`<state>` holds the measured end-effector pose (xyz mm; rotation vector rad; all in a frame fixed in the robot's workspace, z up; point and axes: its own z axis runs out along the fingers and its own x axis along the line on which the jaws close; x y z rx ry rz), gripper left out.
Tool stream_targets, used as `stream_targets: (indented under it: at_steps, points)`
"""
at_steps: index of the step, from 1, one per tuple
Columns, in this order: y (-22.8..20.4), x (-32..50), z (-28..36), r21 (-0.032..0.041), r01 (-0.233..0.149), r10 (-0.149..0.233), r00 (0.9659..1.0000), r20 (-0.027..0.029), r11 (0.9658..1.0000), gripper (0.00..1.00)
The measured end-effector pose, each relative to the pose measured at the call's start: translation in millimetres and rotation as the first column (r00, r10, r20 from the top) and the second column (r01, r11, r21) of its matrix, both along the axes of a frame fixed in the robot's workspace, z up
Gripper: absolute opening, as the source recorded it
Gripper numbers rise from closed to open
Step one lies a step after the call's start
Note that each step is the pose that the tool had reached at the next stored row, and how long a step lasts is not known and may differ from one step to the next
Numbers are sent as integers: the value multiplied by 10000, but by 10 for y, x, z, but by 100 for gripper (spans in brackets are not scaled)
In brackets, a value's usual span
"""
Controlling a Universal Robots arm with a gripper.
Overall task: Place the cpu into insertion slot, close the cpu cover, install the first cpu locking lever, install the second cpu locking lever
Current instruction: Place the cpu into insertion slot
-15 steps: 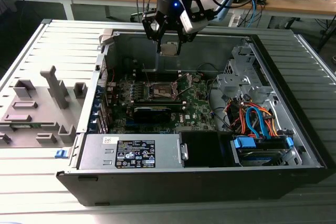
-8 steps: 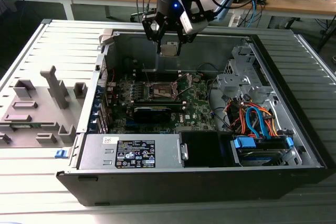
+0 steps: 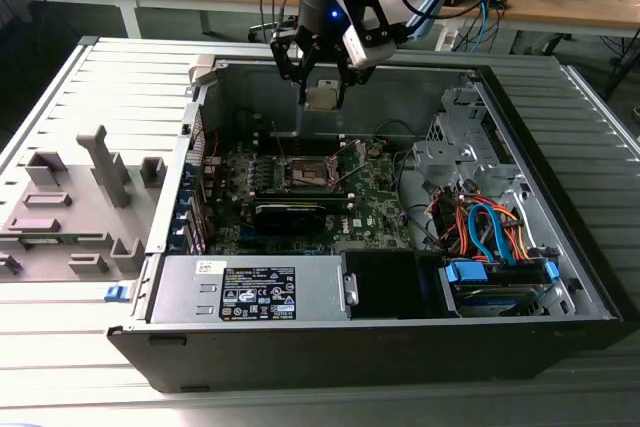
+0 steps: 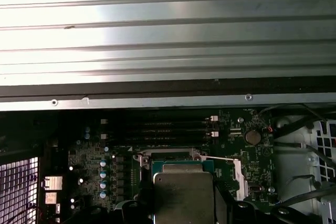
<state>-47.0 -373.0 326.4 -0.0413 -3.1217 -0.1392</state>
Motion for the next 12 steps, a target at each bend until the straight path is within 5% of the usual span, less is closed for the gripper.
stream_targets:
  at_steps: [2,12]
  points:
    - [-44,0,-98,0,0,0,10000,0,10000,55]
    - [-53,-2,-117,1,0,0,10000,0,10000,55]
